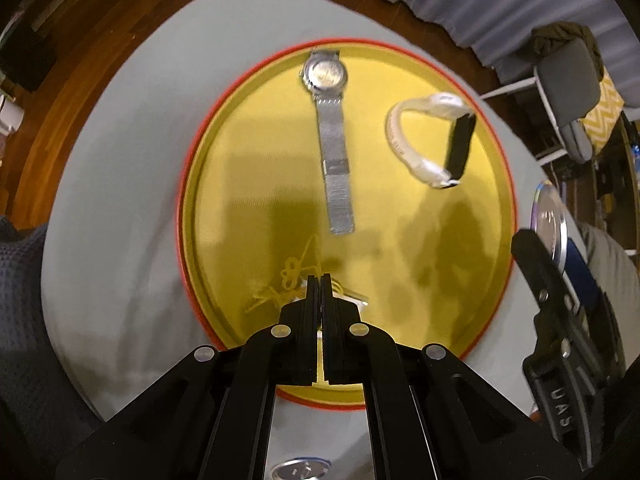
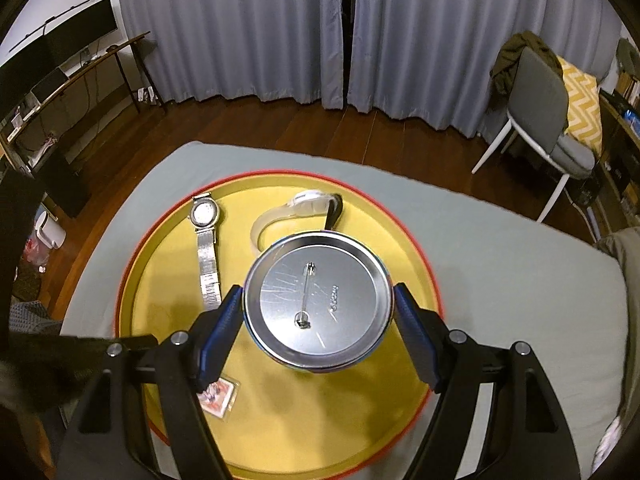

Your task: Organize jewelry

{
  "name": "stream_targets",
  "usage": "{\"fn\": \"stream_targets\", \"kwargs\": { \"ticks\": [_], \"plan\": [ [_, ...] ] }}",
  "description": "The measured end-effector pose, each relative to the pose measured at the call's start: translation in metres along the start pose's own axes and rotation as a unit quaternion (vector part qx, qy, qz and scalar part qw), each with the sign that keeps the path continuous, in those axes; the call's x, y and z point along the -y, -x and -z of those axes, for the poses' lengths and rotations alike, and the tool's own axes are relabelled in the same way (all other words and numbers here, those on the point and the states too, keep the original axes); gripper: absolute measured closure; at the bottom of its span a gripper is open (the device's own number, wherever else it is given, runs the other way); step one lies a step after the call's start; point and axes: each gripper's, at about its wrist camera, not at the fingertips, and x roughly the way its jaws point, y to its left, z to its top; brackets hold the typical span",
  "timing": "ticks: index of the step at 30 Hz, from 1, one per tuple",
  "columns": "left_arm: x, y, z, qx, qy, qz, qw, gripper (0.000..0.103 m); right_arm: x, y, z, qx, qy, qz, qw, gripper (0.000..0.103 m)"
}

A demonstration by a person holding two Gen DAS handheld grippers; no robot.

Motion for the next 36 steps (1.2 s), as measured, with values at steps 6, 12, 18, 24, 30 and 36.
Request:
{"fn": "stream_targets", "kwargs": {
  "ticks": [6, 12, 18, 24, 30, 36],
  "plan": [
    [-0.005, -0.031, 0.0, -0.012, -0.014, -0.021, 0.9996, 0.102, -0.007, -0.034, 0.005, -0.03, -0.009, -0.017, 0.999, 0.033],
    [-0.008, -0.045, -0.002, 0.008, -0.024, -0.028, 0.9993, 0.102, -0.025, -0.066, 0.015, -0.067, 0.005, -0.034, 0.997, 0.033],
    [-0.004, -0.045, 0.0, 0.014, -0.038, -0.026, 0.9988, 0.102, -0.027, -0.087, 0.021, -0.092, 0.001, -0.035, 0.995, 0.033],
    [-0.003, -0.045, -0.001, 0.018, -0.038, -0.025, 0.9988, 0.102, -0.027, -0.093, 0.021, -0.09, 0.0, -0.025, 0.996, 0.033],
    [-0.011, -0.043, -0.001, 0.017, -0.034, -0.017, 0.9991, 0.102, -0.033, -0.093, 0.024, -0.089, 0.013, -0.01, 0.996, 0.033],
    [-0.009, -0.043, -0.002, 0.012, -0.034, -0.014, 0.9992, 0.101, -0.033, -0.091, 0.023, -0.094, 0.016, 0.005, 0.995, 0.033]
  ]
}}
